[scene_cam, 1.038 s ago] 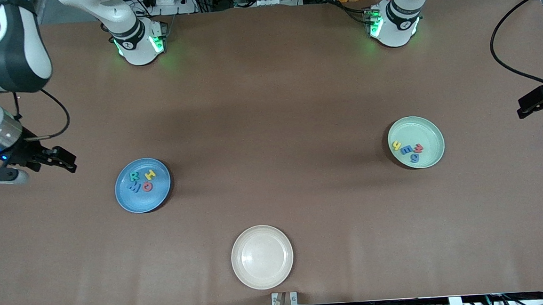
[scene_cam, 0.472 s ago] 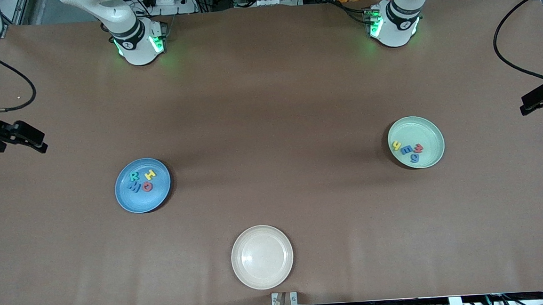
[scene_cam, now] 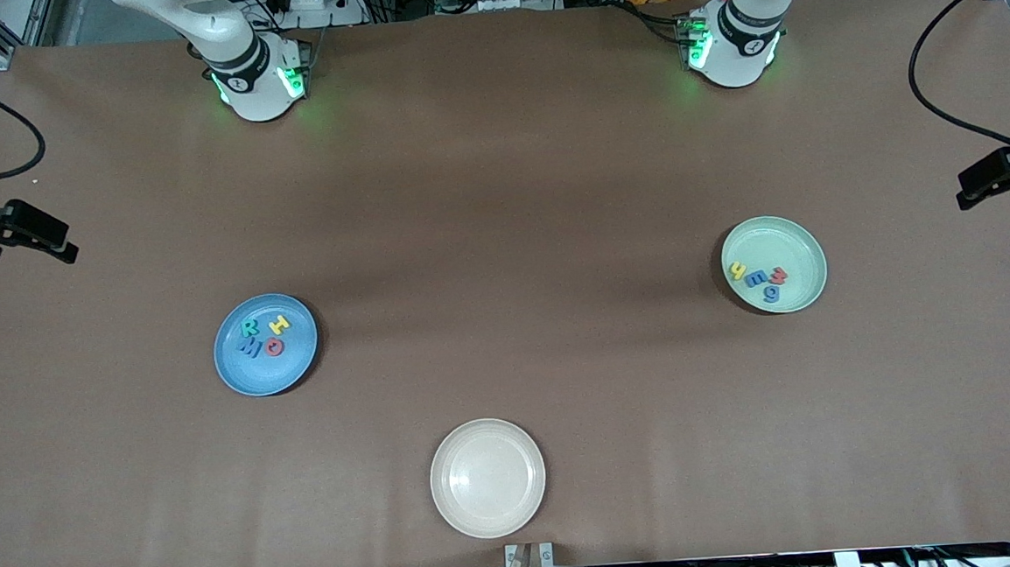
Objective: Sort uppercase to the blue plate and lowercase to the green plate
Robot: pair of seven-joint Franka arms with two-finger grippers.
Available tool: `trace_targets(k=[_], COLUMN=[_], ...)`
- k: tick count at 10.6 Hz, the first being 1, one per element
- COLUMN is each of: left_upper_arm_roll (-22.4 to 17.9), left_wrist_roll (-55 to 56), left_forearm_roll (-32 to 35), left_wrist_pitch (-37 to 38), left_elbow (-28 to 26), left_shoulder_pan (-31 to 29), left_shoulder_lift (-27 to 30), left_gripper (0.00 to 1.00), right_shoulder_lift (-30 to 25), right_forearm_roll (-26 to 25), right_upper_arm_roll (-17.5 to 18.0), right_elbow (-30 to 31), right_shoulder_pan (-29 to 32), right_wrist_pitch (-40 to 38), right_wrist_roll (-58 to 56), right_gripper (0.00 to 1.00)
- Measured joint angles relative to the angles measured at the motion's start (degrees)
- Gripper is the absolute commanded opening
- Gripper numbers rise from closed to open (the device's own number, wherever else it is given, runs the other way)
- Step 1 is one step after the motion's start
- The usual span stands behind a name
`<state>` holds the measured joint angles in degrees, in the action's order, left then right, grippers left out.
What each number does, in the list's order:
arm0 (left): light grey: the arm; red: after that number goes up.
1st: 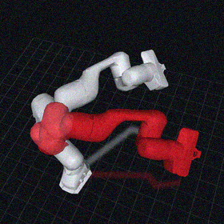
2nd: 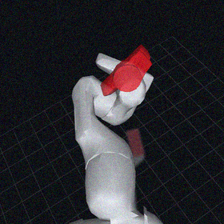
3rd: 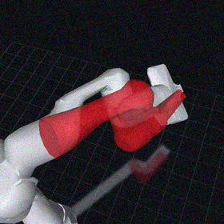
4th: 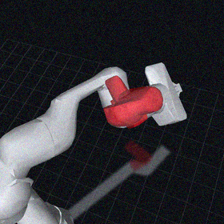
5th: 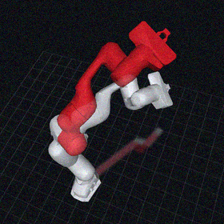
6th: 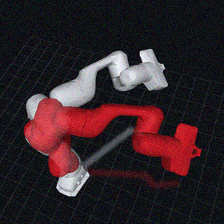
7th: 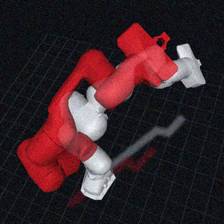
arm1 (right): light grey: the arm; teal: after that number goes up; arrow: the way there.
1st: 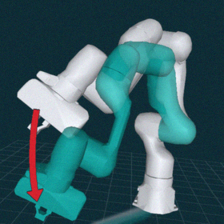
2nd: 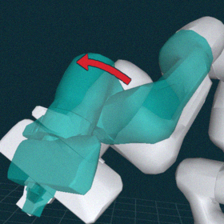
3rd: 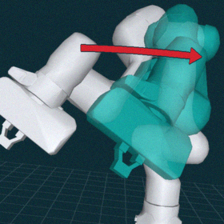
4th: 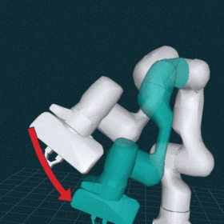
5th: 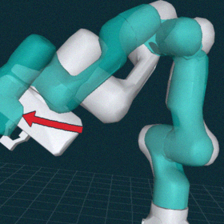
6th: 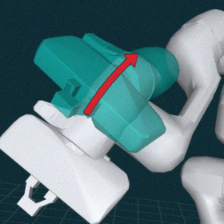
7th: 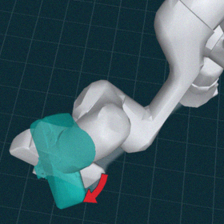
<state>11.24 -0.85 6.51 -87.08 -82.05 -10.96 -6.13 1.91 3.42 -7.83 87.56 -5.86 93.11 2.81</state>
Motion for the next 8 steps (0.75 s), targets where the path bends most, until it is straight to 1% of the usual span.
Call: trace_targets(k=[2, 3, 6, 8], left_upper_arm_roll=[-10.01, -12.44, -13.46, -13.91], left_wrist_roll=[0.06, 0.06, 0.33, 2.76], left_forearm_roll=[-0.10, -0.13, -0.85, -7.24], left_wrist_pitch=[1.27, 1.51, 1.72, 1.81], left_elbow=[0.03, 0.03, -0.03, -0.56], left_shoulder_pan=[10.07, 12.23, 13.69, 14.59], left_shoulder_lift=[1.65, 1.95, 1.96, 1.85], left_gripper=[1.00, 1.00, 1.00, 1.00], right_shoulder_lift=[0.01, 0.01, 0.00, -0.12], right_forearm_roll=[0.18, 0.18, 0.18, 0.18], right_upper_arm_roll=[0.12, 0.22, 0.75, 0.75], right_elbow=[-0.11, -0.11, 0.51, 1.43], right_shoulder_pan=[0.00, 0.00, -0.06, -0.05], right_wrist_pitch=[-0.28, -1.03, -2.80, -2.81], right_wrist_roll=[-0.04, -0.13, -0.22, -0.28], right_gripper=[1.00, 1.00, 1.00, 1.00])
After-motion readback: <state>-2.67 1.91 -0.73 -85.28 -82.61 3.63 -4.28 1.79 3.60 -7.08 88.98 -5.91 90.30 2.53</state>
